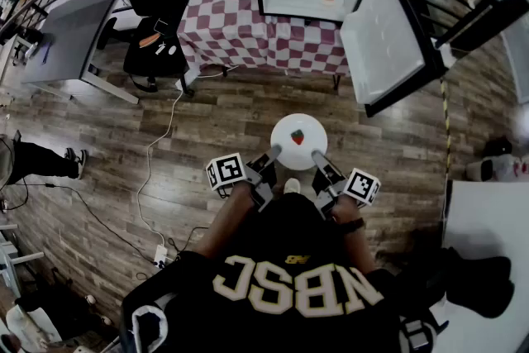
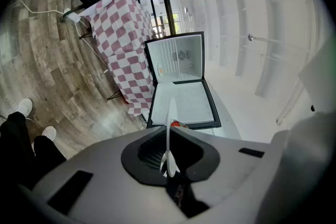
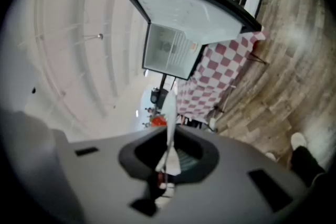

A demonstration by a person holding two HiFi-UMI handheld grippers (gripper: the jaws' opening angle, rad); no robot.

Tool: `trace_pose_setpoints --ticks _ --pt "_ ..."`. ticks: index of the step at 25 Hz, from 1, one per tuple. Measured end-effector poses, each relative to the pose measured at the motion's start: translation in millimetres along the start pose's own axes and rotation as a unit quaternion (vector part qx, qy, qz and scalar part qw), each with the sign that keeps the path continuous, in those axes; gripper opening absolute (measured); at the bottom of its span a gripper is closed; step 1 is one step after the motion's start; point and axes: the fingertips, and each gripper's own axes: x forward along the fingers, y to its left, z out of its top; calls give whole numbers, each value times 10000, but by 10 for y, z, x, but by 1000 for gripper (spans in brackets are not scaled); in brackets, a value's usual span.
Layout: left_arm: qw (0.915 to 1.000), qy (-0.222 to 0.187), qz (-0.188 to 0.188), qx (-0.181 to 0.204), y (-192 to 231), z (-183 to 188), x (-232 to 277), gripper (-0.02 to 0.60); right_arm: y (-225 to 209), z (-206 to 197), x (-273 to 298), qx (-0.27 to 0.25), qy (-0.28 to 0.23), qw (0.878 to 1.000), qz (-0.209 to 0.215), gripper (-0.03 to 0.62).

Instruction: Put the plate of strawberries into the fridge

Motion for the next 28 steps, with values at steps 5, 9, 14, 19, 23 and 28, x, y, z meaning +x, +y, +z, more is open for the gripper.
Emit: trace_pose_setpoints --ticks 5,9,14,19,23,28 --pt "9999 145 15 23 -56 -168 180 29 -90 153 -196 -2 -143 9999 -92 46" --pt "9998 198 25 22 -84 -273 307 29 -121 240 -299 43 -214 9998 14 46" --pt "9997 226 85 36 -70 -364 410 29 -227 344 -382 71 -182 9998 -21 46" --pt "9997 228 126 6 -72 -405 420 29 -232 357 -400 226 -345 9990 156 46" --pt "9998 72 163 37 -79 -254 489 29 -316 427 -249 232 -241 9994 72 46" --pt "9995 146 126 -232 7 -115 745 29 -340 652 -67 259 -286 9991 175 46"
